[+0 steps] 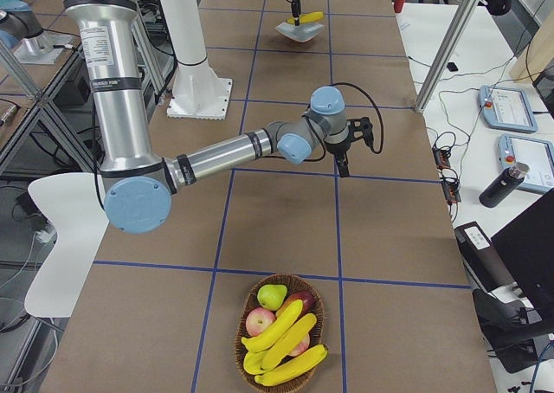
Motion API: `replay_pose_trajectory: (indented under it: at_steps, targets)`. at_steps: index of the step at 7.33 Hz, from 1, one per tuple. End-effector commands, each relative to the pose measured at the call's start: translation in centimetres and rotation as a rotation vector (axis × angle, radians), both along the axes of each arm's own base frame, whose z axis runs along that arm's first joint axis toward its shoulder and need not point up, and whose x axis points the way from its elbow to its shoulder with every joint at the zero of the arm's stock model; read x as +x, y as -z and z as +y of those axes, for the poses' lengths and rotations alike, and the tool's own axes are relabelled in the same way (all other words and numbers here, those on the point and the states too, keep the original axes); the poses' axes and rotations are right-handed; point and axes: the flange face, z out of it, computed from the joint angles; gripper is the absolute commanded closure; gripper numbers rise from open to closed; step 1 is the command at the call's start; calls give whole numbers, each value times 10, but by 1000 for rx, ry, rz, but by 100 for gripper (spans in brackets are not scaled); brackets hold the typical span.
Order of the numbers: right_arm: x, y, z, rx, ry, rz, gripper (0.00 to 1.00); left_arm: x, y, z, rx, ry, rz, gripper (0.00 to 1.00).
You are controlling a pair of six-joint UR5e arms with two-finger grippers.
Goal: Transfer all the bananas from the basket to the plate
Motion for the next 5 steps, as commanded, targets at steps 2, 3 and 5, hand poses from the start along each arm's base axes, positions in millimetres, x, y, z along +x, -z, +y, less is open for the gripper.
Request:
replay_pose_trajectory:
  at_steps: [2,3,5]
  targets:
    - [93,-82,22,52,132,180,0,-11,-61,6,38,-20,-132,83]
    - [111,-99,22,63,170,208,0,-17,-73,13,82,-54,-166,63]
    - [143,-141,26,78,241,191,0,-27,-91,23,169,-128,-219,33]
